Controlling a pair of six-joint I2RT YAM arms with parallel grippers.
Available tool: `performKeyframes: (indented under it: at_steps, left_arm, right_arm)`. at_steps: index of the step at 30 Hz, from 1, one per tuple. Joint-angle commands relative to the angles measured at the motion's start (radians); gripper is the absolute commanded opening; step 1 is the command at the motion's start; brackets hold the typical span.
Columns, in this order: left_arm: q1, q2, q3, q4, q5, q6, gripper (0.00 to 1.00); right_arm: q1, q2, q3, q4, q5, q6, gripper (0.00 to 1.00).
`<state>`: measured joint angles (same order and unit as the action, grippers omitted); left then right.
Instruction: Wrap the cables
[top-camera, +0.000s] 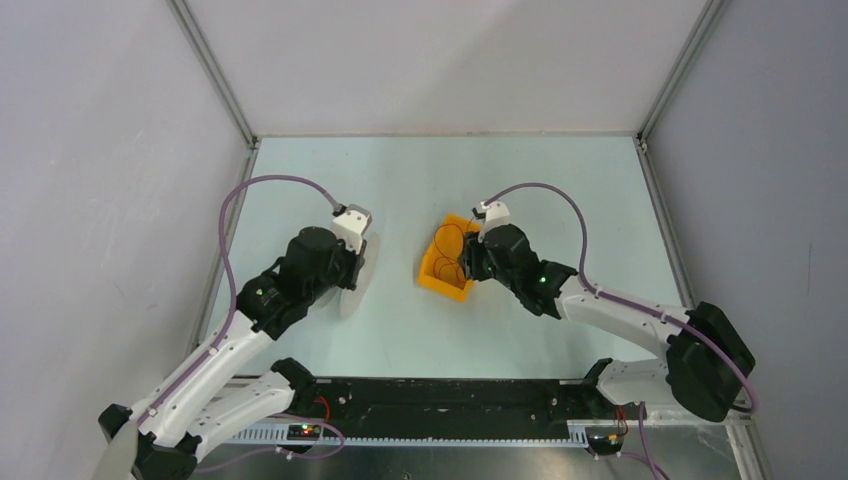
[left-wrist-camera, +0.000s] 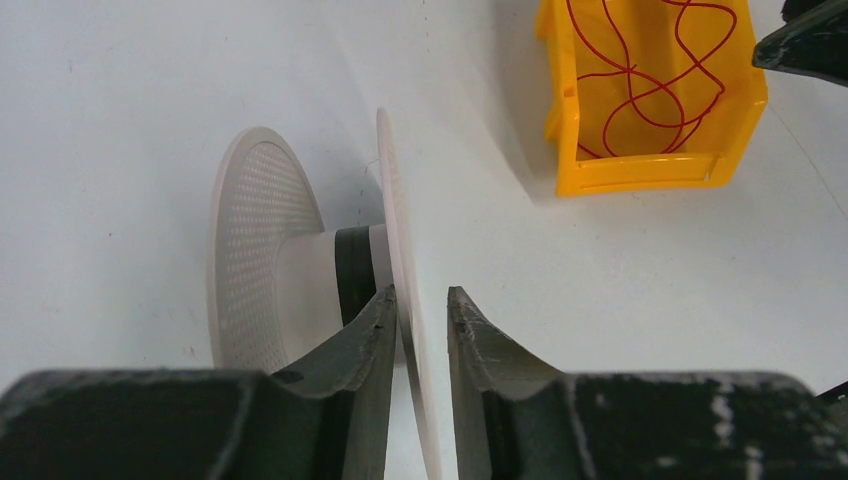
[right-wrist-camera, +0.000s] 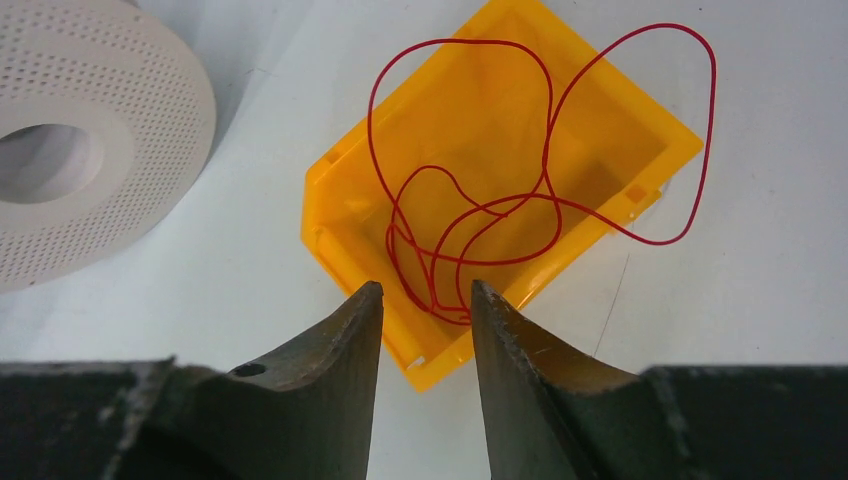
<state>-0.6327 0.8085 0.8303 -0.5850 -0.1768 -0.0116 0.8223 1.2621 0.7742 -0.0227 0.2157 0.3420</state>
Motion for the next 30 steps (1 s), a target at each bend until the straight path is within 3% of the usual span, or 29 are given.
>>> performKeyframes:
  at_steps: [1, 5, 9, 12, 16, 21, 23, 30]
  left_arm:
    - [-0.003, -0.023, 0.009, 0.036, -0.026, -0.016, 0.29]
    - [-0.002, -0.032, 0.003, 0.036, -0.02, -0.007, 0.27]
    - [-0.002, -0.039, 0.001, 0.036, 0.007, 0.006, 0.08]
    - [-0.003, -0.039, 0.004, 0.038, 0.036, 0.008, 0.01]
    - [-0.003, -0.031, 0.01, 0.042, 0.068, 0.004, 0.0]
    - [-0.003, -0.026, 0.013, 0.044, 0.049, -0.005, 0.0]
    - [-0.003, -0.023, 0.014, 0.044, 0.042, -0.01, 0.0]
    - [-0.003, -0.01, 0.031, 0.044, 0.02, -0.044, 0.07]
  right_arm:
    - [0.007, 0.045, 0.0, 0.105, 0.053, -0.013, 0.42]
    - [0.008, 0.098, 0.007, 0.129, 0.039, -0.023, 0.42]
    - [0.007, 0.154, 0.028, 0.128, 0.03, -0.028, 0.41]
    - [0.007, 0.185, 0.041, 0.125, 0.038, -0.028, 0.4]
    - [0.008, 0.222, 0.061, 0.115, 0.073, -0.029, 0.38]
    - [0.007, 0.208, 0.069, 0.11, 0.081, -0.047, 0.06]
    - [0.008, 0.175, 0.069, 0.099, 0.078, -0.057, 0.0]
    - [0.003, -0.012, 0.07, 0.076, 0.075, -0.117, 0.0]
